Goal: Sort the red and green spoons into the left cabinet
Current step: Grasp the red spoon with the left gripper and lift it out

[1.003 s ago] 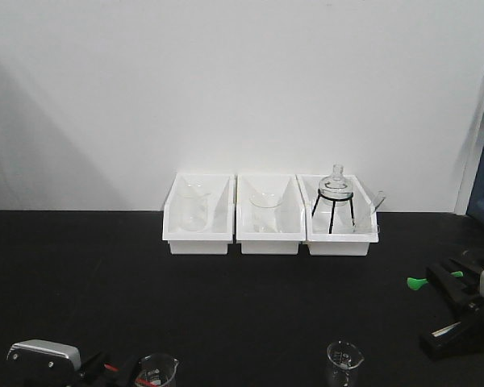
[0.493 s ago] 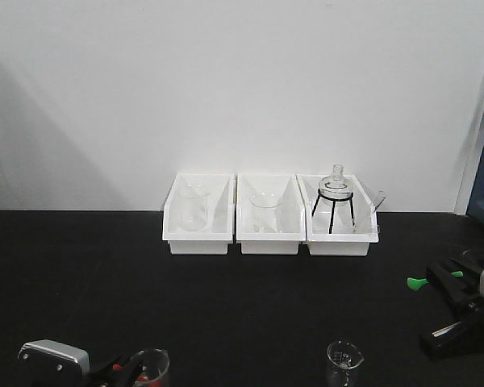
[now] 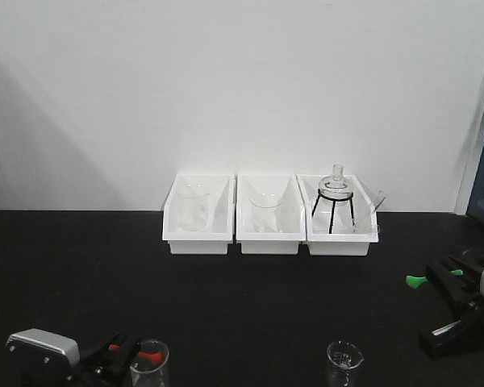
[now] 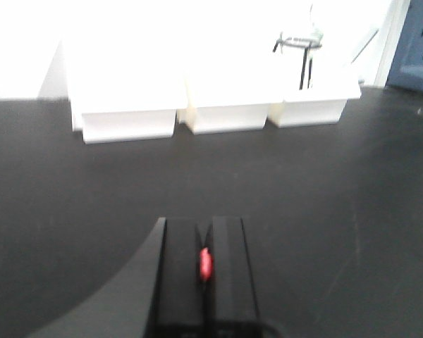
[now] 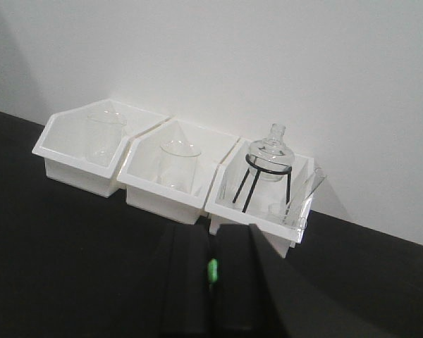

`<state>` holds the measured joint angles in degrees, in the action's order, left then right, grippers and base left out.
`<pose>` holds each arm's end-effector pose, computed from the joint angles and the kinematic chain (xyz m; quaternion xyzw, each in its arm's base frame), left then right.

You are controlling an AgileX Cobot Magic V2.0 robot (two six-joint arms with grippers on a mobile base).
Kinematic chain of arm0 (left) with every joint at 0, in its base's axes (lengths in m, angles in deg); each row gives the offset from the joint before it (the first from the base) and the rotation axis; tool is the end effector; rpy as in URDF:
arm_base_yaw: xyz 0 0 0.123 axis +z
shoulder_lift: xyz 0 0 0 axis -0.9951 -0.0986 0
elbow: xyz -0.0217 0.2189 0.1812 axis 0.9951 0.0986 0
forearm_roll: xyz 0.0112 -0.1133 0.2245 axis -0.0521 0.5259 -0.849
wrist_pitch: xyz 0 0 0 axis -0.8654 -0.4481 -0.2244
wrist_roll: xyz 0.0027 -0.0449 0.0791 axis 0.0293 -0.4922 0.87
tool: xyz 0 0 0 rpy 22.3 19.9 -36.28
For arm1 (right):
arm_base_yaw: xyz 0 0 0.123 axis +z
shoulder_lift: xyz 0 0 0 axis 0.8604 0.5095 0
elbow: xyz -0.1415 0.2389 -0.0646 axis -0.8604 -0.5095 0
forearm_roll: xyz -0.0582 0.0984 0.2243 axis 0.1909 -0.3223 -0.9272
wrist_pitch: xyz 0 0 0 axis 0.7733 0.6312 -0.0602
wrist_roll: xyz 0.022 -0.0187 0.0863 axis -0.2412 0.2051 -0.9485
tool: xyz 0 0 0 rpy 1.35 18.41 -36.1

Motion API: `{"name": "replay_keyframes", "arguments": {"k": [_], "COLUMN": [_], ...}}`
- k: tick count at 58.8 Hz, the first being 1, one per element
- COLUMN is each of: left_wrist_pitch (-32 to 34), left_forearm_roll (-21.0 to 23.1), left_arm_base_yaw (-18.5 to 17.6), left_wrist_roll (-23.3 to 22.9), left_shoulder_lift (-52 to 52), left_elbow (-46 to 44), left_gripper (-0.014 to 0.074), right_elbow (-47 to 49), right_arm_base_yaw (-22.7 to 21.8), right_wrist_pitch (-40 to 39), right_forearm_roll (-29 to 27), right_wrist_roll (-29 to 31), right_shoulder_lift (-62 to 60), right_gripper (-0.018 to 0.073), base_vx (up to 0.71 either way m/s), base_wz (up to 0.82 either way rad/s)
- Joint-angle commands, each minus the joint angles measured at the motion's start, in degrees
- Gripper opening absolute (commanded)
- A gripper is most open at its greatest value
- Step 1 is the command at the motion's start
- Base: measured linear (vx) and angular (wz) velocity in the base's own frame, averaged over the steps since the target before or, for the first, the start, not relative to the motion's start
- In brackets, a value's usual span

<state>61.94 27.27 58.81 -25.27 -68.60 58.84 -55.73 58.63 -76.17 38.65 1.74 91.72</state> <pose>0.2613 -0.1215 0.1593 0.1079 0.7281 -0.1771 0.6533 0.2481 0.0233 0.2705 -0.1659 0.7044 0.0352 0.6892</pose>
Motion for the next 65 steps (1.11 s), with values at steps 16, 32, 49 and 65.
{"name": "replay_keyframes", "arguments": {"k": [16, 32, 49, 65], "left_wrist_pitch": [-8.0, -48.6, -66.2, -68.3], "left_forearm_roll": [0.1, 0.0, 0.1, 0.5], "left_arm_base_yaw": [-0.3, -0.3, -0.3, -0.3], "left_wrist_roll": [0.2, 9.2, 9.6, 8.6], "left_shoulder_lift": [15.9, 28.9, 34.5, 39.9], "left_elbow": [-3.2, -16.9, -24.6, -24.5], "left_gripper": [-0.0003, -0.0001, -0.0001, -0.0001], "right_elbow": [2.0, 10.2, 11.9, 11.9], "right_arm_base_yaw": [-0.4, -0.3, 2.6, 17.7], "right_wrist_pitch": [-3.5, 22.7, 42.4, 53.1], "right_forearm_roll": [-2.8, 1.4, 6.2, 2.6], "right_wrist_roll": [-3.1, -12.0, -17.9, -12.4], "right_shoulder_lift": [-3.0, -11.6, -23.4, -32.6], "right_gripper": [-0.0005, -0.0005, -0.0002, -0.0001], "base_vx": [0.00, 0.00, 0.00, 0.00], "base_wz": [0.00, 0.00, 0.00, 0.00]}}
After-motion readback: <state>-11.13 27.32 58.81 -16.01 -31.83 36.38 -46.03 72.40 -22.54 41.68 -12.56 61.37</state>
